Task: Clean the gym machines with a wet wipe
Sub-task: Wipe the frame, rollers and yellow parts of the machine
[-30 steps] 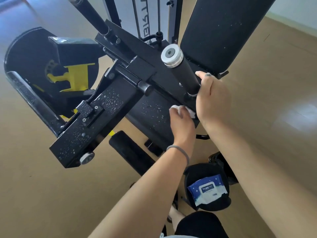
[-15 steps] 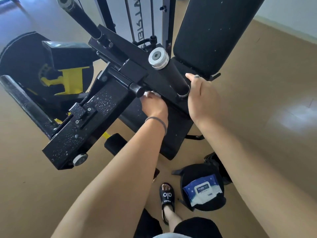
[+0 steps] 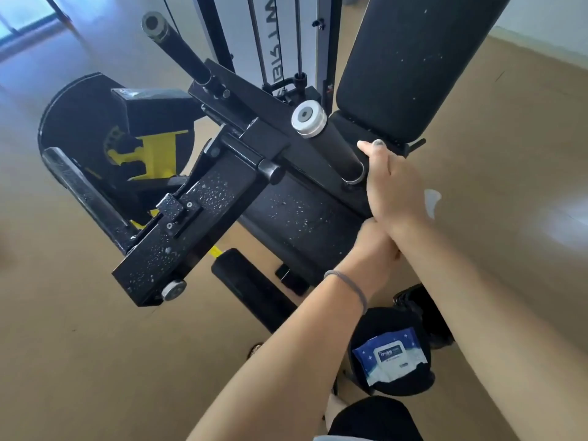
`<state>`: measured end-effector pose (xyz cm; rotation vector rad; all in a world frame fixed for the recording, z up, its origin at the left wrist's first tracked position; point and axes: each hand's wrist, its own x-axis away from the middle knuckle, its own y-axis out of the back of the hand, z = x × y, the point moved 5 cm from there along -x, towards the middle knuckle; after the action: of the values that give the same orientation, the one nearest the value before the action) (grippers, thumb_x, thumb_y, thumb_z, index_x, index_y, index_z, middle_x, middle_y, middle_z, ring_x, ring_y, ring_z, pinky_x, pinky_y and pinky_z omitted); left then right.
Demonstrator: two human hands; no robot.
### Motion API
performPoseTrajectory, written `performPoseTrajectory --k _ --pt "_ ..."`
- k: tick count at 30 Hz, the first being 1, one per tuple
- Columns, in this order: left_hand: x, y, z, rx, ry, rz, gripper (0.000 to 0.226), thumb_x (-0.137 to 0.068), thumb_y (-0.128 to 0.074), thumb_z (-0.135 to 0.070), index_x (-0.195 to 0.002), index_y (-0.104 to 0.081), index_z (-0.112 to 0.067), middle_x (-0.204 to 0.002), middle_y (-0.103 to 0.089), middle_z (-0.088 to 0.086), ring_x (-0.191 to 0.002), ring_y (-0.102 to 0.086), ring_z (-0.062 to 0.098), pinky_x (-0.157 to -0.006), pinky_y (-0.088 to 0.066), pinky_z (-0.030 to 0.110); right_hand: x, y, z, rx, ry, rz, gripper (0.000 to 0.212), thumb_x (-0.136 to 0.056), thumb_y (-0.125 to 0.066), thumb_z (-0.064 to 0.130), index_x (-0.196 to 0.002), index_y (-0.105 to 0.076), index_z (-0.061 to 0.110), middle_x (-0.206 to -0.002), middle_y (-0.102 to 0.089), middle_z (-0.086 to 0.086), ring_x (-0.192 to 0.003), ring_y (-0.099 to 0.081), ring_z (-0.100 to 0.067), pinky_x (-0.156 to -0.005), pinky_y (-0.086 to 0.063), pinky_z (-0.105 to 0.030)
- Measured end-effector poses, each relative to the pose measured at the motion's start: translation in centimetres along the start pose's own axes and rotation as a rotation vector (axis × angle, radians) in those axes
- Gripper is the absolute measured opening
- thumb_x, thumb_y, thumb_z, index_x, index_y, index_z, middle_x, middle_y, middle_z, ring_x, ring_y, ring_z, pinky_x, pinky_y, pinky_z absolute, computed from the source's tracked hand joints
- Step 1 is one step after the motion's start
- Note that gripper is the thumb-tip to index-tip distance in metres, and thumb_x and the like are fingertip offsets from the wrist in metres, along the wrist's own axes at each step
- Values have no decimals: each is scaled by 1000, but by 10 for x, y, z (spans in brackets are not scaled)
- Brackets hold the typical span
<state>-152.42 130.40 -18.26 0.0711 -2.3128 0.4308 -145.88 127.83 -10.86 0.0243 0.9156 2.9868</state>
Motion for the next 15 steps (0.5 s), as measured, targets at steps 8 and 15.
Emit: performPoseTrajectory --k 8,15 --pt "60 119 -22 -287 -169 -292 23 -101 -41 -19 -83 -56 -17 -59 -41 -3 -52 -35 12 -47 -32 22 42 12 37 -44 196 -295 38 -101 -39 22 -127 -60 4 -123 -64 -8 -108 -54 -12 -93 -41 -18" --pt "104 205 -108 -681 -594 -586 27 -99 -49 -31 -85 -61 -11 -71 -60 -3 -60 -50 10 -54 -42 20 94 -68 79 -155 398 -201 13 -97 -52 13 -105 -58 5 -98 -57 -5 -87 -52 -19 -76 -47 -32"
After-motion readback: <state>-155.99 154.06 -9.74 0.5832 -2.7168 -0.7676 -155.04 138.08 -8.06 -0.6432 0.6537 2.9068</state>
